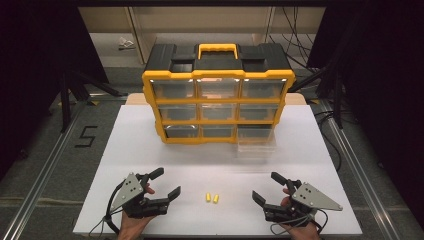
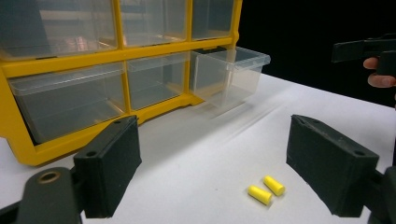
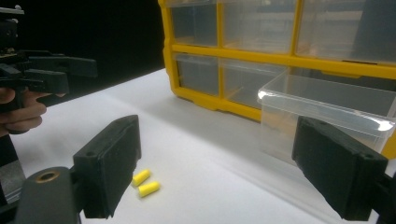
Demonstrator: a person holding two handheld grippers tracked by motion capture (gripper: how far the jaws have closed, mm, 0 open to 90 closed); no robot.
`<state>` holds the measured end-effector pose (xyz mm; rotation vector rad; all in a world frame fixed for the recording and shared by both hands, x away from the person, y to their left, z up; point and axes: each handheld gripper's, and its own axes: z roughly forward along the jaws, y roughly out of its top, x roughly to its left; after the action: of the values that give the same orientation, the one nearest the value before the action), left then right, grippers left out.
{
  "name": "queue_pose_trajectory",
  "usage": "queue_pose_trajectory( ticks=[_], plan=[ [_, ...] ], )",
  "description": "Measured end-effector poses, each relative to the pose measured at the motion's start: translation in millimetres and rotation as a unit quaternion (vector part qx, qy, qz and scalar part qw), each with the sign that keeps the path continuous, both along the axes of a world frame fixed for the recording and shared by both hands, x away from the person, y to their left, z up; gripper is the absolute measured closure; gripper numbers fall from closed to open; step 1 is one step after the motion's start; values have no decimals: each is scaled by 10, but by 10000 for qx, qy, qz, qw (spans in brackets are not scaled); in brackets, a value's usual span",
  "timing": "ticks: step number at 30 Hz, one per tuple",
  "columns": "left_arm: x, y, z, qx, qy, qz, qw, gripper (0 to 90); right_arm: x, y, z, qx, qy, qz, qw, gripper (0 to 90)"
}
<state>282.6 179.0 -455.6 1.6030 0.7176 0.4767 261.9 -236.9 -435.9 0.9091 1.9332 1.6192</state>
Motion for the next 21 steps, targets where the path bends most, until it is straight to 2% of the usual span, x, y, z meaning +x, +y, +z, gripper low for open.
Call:
queue_pose_trajectory(
  ticks=[21],
  plan=[
    [-3, 5, 5, -23, -59, 14, 10000, 165, 43, 89, 7, -224, 2, 264, 9994, 167]
  ],
)
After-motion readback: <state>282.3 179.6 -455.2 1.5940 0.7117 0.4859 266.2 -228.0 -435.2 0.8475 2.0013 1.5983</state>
